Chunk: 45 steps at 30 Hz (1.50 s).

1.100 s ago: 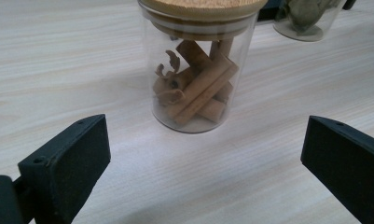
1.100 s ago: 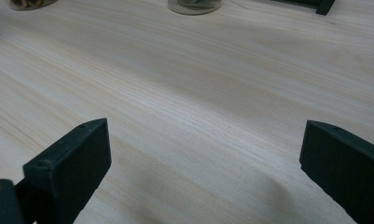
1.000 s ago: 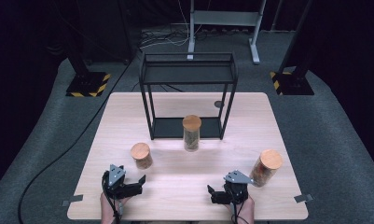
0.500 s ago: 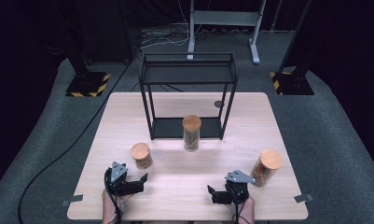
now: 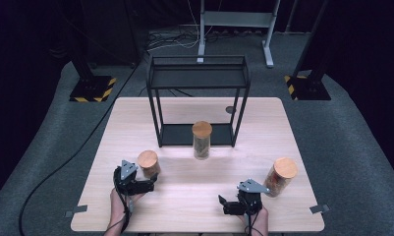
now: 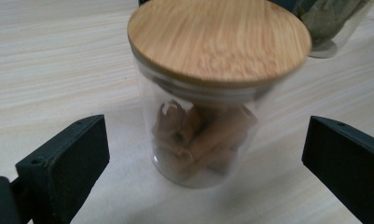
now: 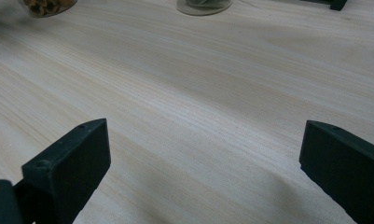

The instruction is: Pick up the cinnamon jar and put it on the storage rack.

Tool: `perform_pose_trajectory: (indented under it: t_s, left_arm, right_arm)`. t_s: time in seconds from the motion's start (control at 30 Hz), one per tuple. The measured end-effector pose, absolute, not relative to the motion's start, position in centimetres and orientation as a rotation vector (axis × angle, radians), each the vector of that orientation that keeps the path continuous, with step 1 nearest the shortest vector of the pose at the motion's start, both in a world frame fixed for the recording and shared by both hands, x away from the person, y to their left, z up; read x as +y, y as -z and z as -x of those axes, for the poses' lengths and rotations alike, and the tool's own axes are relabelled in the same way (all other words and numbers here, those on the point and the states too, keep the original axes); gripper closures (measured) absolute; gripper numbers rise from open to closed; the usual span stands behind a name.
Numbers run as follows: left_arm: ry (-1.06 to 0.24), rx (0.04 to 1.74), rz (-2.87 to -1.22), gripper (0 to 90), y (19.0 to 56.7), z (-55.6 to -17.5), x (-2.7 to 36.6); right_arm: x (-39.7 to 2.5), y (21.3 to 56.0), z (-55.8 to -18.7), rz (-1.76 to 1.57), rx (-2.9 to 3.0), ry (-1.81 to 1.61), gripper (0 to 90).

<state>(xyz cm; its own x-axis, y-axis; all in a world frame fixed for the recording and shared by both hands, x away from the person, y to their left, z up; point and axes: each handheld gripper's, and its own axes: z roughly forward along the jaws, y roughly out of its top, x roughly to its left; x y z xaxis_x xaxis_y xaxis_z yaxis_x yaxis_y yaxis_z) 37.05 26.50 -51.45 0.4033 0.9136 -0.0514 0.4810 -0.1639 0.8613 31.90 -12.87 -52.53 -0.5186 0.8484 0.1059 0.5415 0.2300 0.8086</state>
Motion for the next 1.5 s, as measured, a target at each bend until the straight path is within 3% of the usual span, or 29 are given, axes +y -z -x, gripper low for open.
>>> perform_pose_trajectory:
  t_s: [0.73, 0.93, 1.1, 1.5]
  left_arm:
    - [-0.644, 1.196, -1.816, 0.5, 50.9, -39.1, 25.4]
    - [-0.664, 1.196, -1.789, 16.0, 50.9, -39.0, 25.4]
    - [-0.663, 1.198, -1.786, 22.0, 51.0, -38.9, 25.4]
    - [-0.688, 1.182, -1.779, 25.1, 51.1, -38.8, 25.4]
  right_arm:
    - [-12.9, 52.5, -31.9, -1.285, 2.154, -1.195, 1.0]
    - [-12.9, 52.5, -31.9, -1.287, 2.151, -1.196, 1.0]
    - [-12.9, 52.5, -31.9, -1.284, 2.151, -1.198, 1.1]
    - [-12.9, 52.5, -31.9, -1.28, 2.155, -1.203, 1.6]
